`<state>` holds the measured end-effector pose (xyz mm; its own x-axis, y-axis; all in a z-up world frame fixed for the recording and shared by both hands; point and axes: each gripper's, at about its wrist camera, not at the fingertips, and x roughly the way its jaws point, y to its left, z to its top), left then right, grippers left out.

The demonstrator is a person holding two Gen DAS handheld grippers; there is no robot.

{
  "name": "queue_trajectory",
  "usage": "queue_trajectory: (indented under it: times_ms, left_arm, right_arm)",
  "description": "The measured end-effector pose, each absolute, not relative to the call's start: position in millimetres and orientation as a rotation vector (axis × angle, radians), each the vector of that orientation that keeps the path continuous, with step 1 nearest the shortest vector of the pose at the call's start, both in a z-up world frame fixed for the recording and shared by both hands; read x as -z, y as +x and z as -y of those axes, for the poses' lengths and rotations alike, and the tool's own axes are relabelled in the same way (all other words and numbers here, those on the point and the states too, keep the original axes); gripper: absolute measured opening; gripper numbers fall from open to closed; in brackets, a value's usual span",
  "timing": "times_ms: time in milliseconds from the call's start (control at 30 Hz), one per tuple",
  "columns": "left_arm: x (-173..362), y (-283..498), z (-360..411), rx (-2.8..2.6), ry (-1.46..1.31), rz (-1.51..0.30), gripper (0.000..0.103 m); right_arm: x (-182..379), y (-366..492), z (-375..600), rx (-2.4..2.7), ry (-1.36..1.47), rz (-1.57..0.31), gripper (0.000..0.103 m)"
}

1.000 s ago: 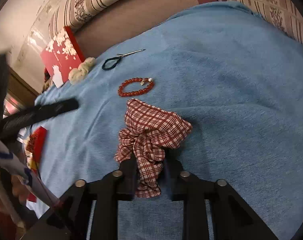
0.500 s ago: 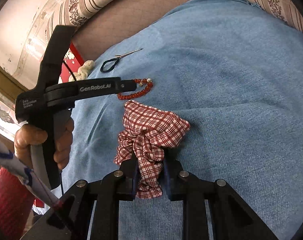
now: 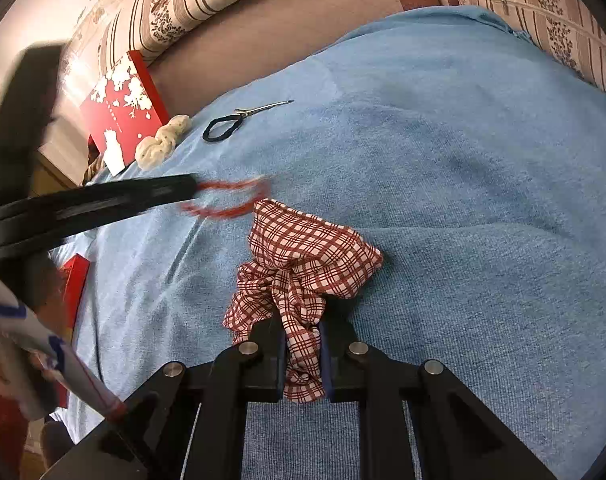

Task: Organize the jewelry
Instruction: 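Grasp the red bead bracelet with left tool while right tool holds scrunchie, then carry bead bracelet and gingham scrunchie into the tray and open both tools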

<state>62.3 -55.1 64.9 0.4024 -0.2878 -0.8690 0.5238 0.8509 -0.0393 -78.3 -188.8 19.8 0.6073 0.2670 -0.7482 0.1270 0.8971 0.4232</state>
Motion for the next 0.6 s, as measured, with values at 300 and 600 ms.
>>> queue_trajectory:
  times_ms: [300, 600]
  left_arm:
    - [-113.1, -22.8, -39.8, 0.465, 0.184, -1.025, 0.007]
    - [-120.0, -93.8, -117.8, 0.329, 0.002, -1.012, 0.007]
  right_arm:
    - [-17.8, -81.1, 191.4, -0.072, 0.460, -0.918, 0.013]
    - [-25.1, -105.8, 174.9, 0.004, 0.381, -0.903, 0.011]
